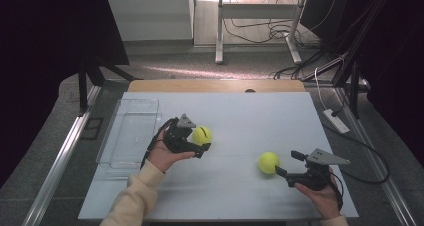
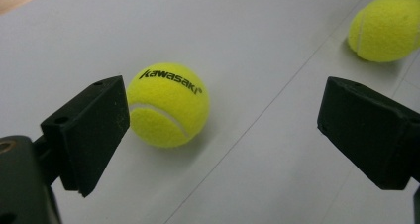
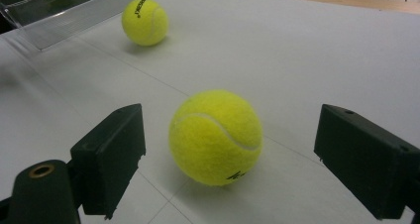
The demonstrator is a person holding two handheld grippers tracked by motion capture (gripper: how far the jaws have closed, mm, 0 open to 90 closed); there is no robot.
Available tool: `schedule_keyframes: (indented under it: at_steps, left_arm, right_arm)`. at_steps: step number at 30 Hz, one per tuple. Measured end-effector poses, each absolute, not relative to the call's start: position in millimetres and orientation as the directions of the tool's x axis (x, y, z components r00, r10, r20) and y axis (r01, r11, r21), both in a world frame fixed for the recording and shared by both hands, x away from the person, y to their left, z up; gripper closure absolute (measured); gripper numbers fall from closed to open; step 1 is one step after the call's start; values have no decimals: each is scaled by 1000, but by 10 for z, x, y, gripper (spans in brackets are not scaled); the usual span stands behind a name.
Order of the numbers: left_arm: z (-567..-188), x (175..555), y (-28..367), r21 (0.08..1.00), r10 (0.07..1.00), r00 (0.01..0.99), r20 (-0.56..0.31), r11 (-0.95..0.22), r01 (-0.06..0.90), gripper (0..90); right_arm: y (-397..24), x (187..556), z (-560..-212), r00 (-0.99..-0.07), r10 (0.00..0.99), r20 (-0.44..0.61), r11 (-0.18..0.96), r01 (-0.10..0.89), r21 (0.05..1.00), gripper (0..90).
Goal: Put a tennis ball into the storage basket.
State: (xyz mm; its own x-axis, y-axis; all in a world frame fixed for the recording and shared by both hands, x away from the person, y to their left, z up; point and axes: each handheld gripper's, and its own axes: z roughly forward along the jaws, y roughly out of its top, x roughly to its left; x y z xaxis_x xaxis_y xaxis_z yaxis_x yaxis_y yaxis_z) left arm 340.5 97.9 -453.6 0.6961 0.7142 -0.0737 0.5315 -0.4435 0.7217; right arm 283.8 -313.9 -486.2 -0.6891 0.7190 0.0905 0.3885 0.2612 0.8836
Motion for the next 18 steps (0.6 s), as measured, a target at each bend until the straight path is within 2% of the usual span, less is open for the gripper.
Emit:
schedule_keyframes:
  at_steps: [18]
  left_arm:
    - [-4585, 3571, 927, 691, 728, 682, -72, -457, 560, 63]
  right_arm:
    - [-3133, 2838, -4866, -689, 719, 89, 264, 389, 883, 120]
